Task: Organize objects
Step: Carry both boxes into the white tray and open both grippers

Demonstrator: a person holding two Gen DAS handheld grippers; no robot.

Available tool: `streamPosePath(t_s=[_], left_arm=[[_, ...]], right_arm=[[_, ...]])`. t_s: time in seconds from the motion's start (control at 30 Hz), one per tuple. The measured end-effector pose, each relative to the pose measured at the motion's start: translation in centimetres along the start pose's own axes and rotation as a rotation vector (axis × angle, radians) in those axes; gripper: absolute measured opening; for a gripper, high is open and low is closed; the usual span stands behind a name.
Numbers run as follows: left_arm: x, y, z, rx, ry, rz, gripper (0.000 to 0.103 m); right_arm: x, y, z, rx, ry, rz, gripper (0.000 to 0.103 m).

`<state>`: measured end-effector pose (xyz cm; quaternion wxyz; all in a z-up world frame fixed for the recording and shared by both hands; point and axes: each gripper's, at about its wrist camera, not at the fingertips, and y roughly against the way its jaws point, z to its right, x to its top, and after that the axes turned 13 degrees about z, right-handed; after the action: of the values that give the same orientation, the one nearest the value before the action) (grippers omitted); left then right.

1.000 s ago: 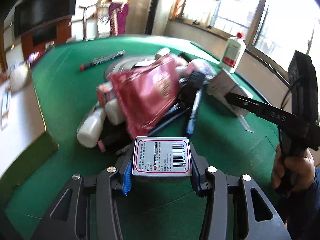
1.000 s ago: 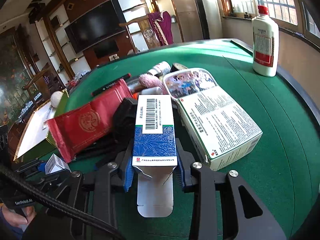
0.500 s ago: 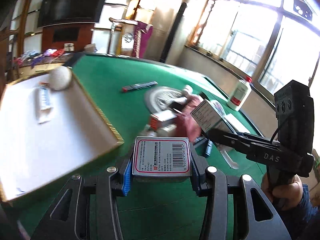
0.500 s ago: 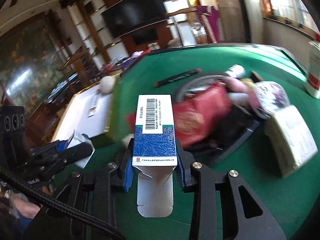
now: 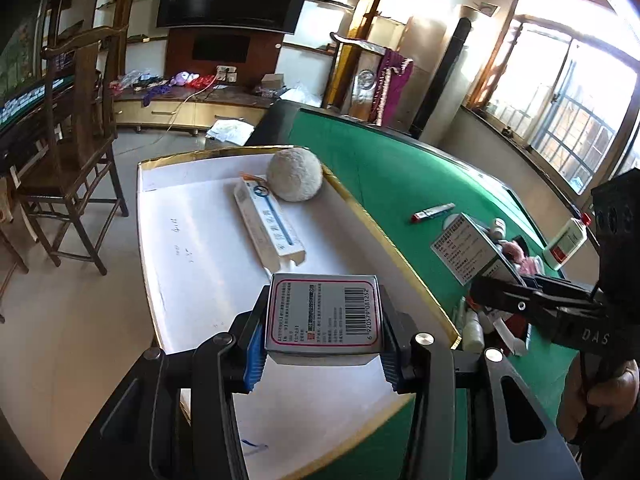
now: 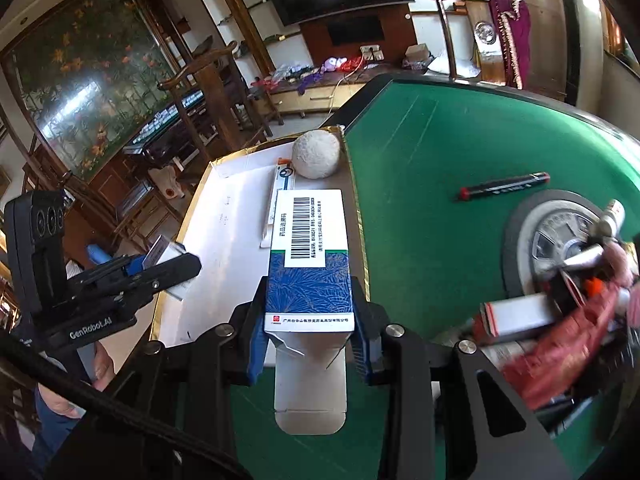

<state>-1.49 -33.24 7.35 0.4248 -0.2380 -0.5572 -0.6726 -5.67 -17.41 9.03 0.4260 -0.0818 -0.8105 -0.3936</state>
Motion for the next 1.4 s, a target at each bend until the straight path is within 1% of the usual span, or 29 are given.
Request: streamPosePath(t_s=[0.03,0.1,0.17,0.2,0.23,0.33,0.37,0.43,0.47,0.57,0.63,0.73,0.87,1.03,1.17,1.4], left_arm=[[0.3,-0.8,-0.5,0.013,-0.008,-0.017,0.041],[0.7,-2.1,-1.9,0.035,-0.003,-0.025,0.041],[1.2,-4.4,-3.3,0.063,0.004,-0.070,0.041],[1.4,-5.2,-3.8,0.066,0.012,-0.082,0.041],[1.4,-5.9,-4.5,0.086,0.020,-0.094,0.041],[1.8,-7.9,-5.6,0.123,-0.006,-0.125,0.041],[2.1,-8.3,-6.1,0.145,-0.007,-0.129,0.041],[2.6,-9.2,-7.2,0.152,0.000,-0.152,0.041],[2.9,-9.7,-7.9,0.170,0.011,-0.156,0.041],[3.6,-10.4,-8.8,0.204,-0.011,-0.161,0.041],[3.9,-11.3,-9.5,0.232,-0.001,-0.179,0.041],[4.2,-12.5,-10.3,0.241,0.016,-0.217,0.042],[4.6,-13.8,-10.8,0.253,0.022,-0.246,0.042],[5.3,-14.3,-10.9,0.259,0.005,-0.250,0.042],[5.8,-14.2,-10.4,0.242,0.001,-0.246,0.042],[5.9,-14.1,-10.8,0.230,-0.001,-0.254,0.042]], right_arm=[[0.5,-1.3,-0.2,0.002,-0.007,-0.014,0.032],[0.8,-3.0,-0.7,-0.008,-0.013,-0.031,0.032],[1.2,-4.6,-0.8,-0.024,-0.007,-0.046,0.032],[1.4,-5.8,-0.9,-0.037,-0.003,-0.058,0.032],[1.5,-6.4,-0.9,-0.044,-0.003,-0.069,0.032],[1.7,-8.9,-1.1,-0.057,-0.009,-0.103,0.032],[1.8,-9.1,-1.2,-0.060,-0.005,-0.108,0.032],[1.7,-10.2,-1.6,-0.060,0.000,-0.122,0.033],[1.6,-10.6,-2.1,-0.059,-0.001,-0.124,0.033],[1.6,-11.8,-3.1,-0.048,0.010,-0.134,0.033],[1.5,-12.4,-3.9,-0.036,0.015,-0.143,0.033],[1.1,-13.4,-5.3,-0.025,0.034,-0.159,0.033],[0.5,-14.6,-6.9,-0.014,0.057,-0.176,0.033],[0.6,-15.8,-7.4,-0.015,0.061,-0.182,0.033],[0.5,-16.9,-7.8,-0.023,0.075,-0.180,0.033],[0.7,-17.9,-8.7,-0.022,0.086,-0.180,0.033]])
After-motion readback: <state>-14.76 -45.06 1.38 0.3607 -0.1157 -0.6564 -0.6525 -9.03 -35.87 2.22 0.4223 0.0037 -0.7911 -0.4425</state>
